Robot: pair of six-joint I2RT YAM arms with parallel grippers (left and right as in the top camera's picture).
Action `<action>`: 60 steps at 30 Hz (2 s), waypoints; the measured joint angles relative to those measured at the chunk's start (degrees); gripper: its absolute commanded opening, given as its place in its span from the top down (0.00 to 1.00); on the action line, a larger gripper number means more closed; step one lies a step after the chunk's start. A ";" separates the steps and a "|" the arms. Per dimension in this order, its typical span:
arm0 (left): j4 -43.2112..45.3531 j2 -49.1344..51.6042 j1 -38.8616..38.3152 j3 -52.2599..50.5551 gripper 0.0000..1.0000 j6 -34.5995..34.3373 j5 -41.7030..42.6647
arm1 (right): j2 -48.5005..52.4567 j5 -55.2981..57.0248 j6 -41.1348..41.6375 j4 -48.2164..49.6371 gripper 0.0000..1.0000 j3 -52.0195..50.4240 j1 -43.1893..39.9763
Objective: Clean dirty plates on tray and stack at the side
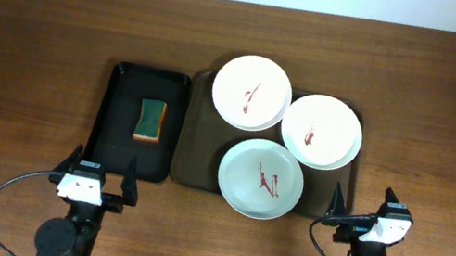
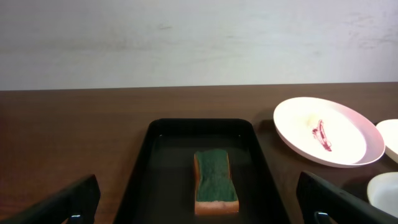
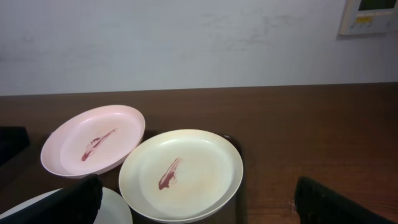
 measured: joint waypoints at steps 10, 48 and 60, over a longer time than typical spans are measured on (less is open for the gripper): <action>0.57 0.02 2.58 0.00 0.01 15.52 4.76 | 0.00 0.68 -7.93 -0.02 0.01 0.00 0.00; 0.59 0.02 2.58 0.00 0.01 17.81 5.40 | 0.00 0.68 -8.96 0.00 0.01 0.00 0.00; -3.67 0.07 2.58 1.42 0.01 11.96 1.99 | 0.63 1.18 -7.43 -2.03 0.01 0.94 0.00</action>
